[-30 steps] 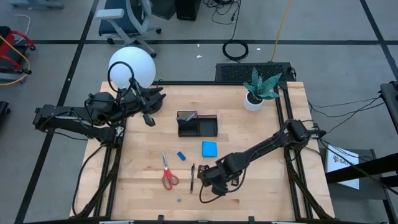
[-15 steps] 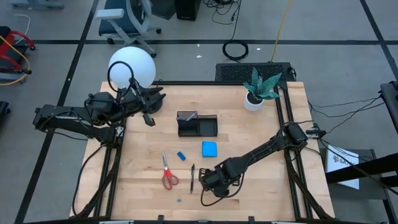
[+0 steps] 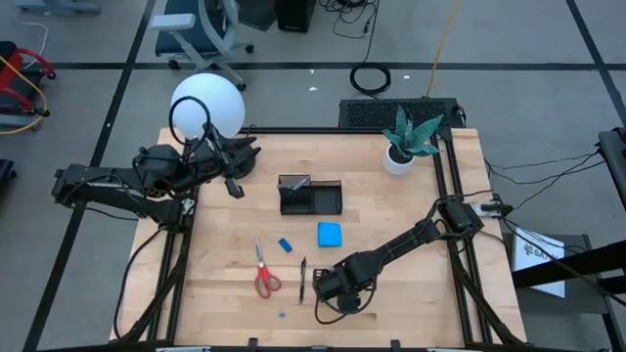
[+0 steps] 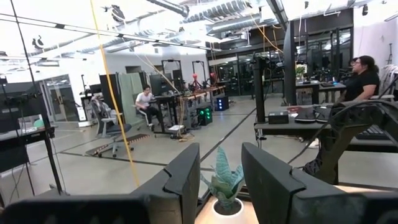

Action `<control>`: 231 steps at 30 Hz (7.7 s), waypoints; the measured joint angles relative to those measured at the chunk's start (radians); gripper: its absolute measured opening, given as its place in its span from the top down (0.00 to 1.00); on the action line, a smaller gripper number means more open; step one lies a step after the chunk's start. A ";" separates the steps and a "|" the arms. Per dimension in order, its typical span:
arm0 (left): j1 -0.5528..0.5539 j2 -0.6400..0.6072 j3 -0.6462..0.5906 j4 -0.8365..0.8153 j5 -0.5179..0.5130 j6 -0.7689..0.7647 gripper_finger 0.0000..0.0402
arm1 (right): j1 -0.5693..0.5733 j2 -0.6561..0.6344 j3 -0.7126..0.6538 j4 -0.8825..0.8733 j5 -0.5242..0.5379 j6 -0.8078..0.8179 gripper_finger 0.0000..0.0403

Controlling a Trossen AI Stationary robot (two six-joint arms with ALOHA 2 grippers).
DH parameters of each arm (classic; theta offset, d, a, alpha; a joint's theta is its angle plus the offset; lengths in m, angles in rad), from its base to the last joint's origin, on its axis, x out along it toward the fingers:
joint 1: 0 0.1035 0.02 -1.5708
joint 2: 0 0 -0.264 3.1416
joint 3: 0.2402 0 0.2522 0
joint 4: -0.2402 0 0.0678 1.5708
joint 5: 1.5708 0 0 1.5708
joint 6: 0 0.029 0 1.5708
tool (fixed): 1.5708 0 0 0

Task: Pick and place office supplies into organizer
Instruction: Put the blue marker into the black mesh organizer, then put the black pen into the black mesh organizer

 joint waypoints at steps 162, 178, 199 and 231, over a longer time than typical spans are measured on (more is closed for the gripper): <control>0.000 0.000 0.000 0.000 0.000 0.000 0.68 | -0.620 -0.155 -0.732 2.117 0.104 1.130 0.62; 0.000 0.000 0.000 0.000 0.000 0.000 0.68 | -0.597 -0.155 -0.732 2.118 0.096 1.056 0.66; 0.000 0.000 0.000 0.000 0.000 0.000 0.68 | -0.408 -0.368 -0.463 1.109 0.092 0.639 0.66; 0.000 0.000 0.000 0.000 0.000 0.000 0.68 | -0.228 -0.021 0.140 0.017 -0.084 0.219 0.68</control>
